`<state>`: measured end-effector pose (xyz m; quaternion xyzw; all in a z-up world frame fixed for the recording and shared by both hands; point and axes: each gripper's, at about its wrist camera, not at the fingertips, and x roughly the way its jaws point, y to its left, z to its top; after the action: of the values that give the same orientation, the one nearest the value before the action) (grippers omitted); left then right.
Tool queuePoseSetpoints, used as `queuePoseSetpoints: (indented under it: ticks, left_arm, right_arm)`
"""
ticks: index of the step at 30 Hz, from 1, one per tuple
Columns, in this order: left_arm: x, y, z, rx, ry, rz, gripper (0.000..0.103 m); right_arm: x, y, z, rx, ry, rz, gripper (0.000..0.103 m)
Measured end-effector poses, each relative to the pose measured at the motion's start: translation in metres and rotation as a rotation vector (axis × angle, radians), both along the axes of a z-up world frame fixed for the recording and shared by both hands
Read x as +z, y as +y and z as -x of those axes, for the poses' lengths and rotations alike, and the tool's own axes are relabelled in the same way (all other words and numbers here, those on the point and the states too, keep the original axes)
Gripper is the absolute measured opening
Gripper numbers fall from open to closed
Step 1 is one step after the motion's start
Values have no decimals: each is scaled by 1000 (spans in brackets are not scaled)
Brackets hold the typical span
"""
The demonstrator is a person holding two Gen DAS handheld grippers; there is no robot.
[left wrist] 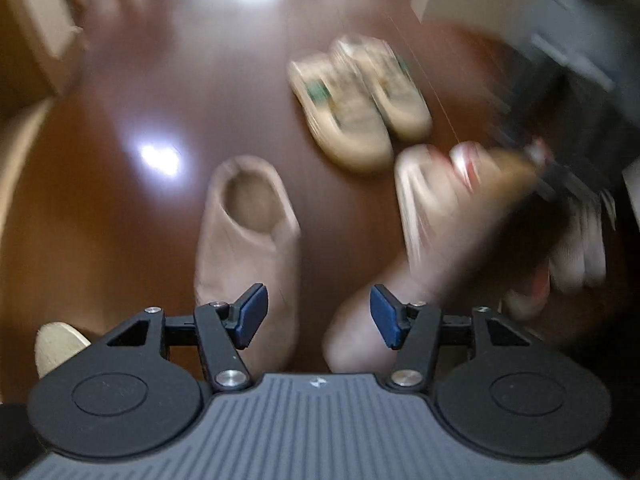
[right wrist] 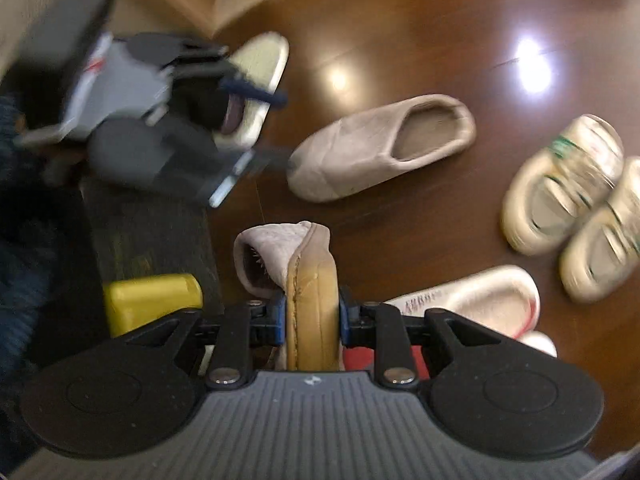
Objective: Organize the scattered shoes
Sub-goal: 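Set the second beige slipper beside the first and open the right tool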
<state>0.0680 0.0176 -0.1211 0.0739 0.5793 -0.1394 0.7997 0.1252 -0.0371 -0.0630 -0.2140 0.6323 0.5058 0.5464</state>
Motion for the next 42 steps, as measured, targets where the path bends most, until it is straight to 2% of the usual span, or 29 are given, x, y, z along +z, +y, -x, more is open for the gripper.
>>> queuePoseSetpoints:
  ticks: [2, 4, 5, 6, 7, 8, 10, 13, 15, 17, 19, 21, 22, 24, 26, 30, 33, 35, 36, 37, 39, 42]
  left_arm:
    - [-16, -8, 5, -39, -3, -51, 60]
    - [-28, -5, 2, -4, -22, -82, 60]
    - [-30, -2, -2, 7, -5, -76, 60]
    - [-33, 0, -5, 18, 12, -71, 60]
    - [-36, 3, -8, 32, 30, -70, 60]
    - [-39, 6, -11, 45, 40, -77, 60]
    - [-42, 8, -13, 54, 40, -98, 60]
    - [-43, 13, -6, 55, 38, -121, 60]
    - [-42, 18, -5, 68, 40, -140, 60]
    - [-38, 23, -5, 90, 52, -135, 60]
    - [-36, 29, -2, 108, 54, -117, 60]
    - [-36, 31, 2, 111, 40, -115, 60]
    - [-35, 31, 2, 113, 35, -117, 60]
    - [-37, 35, 3, 130, 34, -125, 60]
    - [-41, 38, 2, 151, 42, -141, 60]
    - [-54, 55, -8, 217, 68, -206, 60]
    - [-56, 74, -15, 294, 79, -196, 60]
    - [-57, 81, -16, 319, 80, -191, 60]
    - [-58, 84, -17, 327, 80, -195, 60]
    - [-61, 86, -17, 334, 83, -202, 60]
    - [-66, 89, -18, 338, 85, -210, 60]
    - [-71, 91, -21, 339, 80, -215, 60]
  right_arm:
    - [-16, 12, -20, 9, -19, -15, 24]
    - [-26, 20, -50, -63, -80, -23, 28]
    - [-31, 19, -56, -70, -101, -18, 33]
    - [-34, 21, -63, -88, -185, -2, 47]
    - [-36, 24, -66, -109, -299, 18, 54]
    - [-38, 24, -68, -123, -351, 31, 67]
    - [-43, 22, -71, -198, -475, 55, 69]
    - [-36, 13, -64, -289, -539, 33, 69]
    - [-32, 6, -57, -279, -558, 7, 66]
    - [-26, 5, -40, -180, -568, -27, 64]
    - [-21, 6, -13, 25, -575, -36, 60]
    - [-32, 5, 7, 162, -551, -14, 51]
    - [-41, 6, 15, 211, -542, 1, 50]
    - [-59, 12, 17, 215, -548, 13, 47]
    - [-72, 16, 16, 151, -548, 7, 47]
    - [-106, 30, -2, -115, -509, -58, 47]
    - [-139, 41, -20, -293, -462, -67, 47]
    - [-151, 45, -24, -317, -449, -49, 47]
    - [-156, 45, -25, -339, -420, -44, 33]
    - [-162, 46, -26, -362, -391, -39, 30]
    - [-166, 44, -25, -414, -364, -38, 28]
    - [-166, 43, -20, -395, -343, -24, 27]
